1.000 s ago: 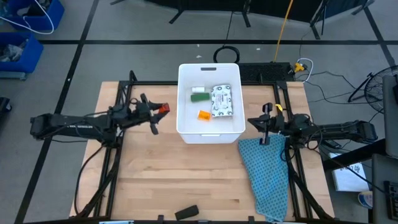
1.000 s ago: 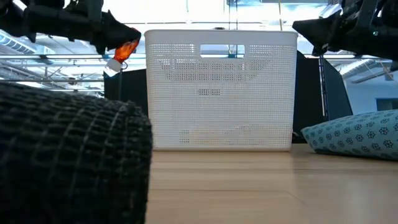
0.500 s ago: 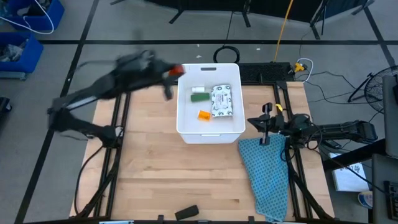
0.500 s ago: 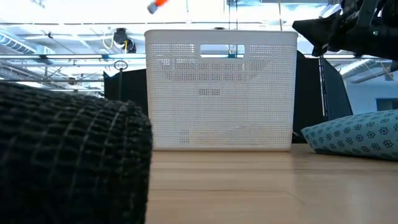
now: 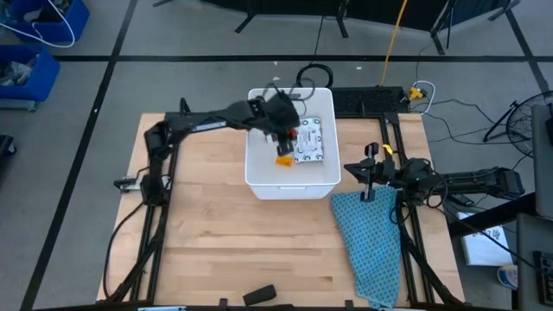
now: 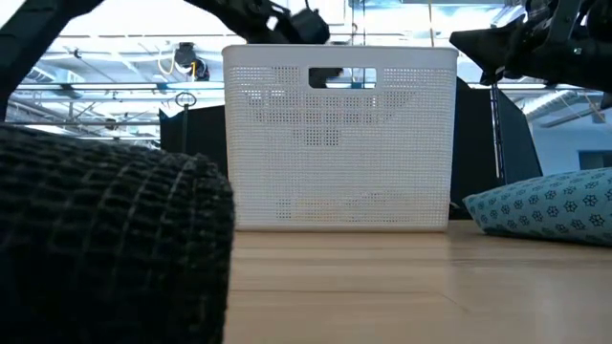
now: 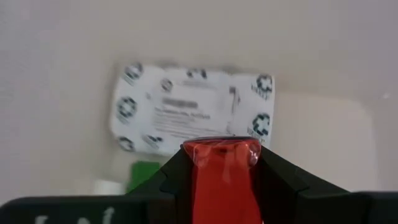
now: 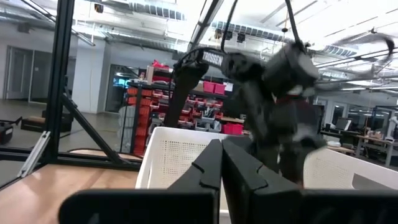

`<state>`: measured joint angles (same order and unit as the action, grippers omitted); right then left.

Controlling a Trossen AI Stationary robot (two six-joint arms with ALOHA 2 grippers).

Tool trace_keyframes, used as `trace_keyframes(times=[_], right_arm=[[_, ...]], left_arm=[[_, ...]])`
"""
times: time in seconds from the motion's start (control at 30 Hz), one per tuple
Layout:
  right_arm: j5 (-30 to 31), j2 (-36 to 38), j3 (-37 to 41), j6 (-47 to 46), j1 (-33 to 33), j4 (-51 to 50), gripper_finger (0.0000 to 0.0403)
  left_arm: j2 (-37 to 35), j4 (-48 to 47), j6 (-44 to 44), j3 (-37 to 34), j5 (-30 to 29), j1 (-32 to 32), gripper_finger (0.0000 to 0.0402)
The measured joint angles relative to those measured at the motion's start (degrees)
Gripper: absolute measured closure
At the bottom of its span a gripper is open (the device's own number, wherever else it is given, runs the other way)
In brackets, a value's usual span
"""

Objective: Pick & place medical supplies in basket/bin
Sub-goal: Put the red pill bottle into the white bin

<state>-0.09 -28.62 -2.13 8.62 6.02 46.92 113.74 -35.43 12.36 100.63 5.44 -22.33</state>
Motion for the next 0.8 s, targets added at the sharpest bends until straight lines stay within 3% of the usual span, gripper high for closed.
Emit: trace_keyframes(times=[0.3, 0.5, 0.8], right_arm=[[0.00, 0.00, 0.00, 0.48, 0.00, -0.04, 0.0403], [0.00, -0.02, 0.00, -0.36, 0.00, -0.24, 0.0403], [0.00, -0.02, 0.00, -0.85, 0.00, -0.48, 0.0403]], left_arm=[[5.62, 0.24, -0.96, 0.10, 0.76, 2.34, 0.0271], [5.94, -1.32, -2.01, 0.08, 5.02, 4.89, 0.0271], [6.45, -2.79, 1.18, -0.09, 4.50, 7.52, 0.0271]])
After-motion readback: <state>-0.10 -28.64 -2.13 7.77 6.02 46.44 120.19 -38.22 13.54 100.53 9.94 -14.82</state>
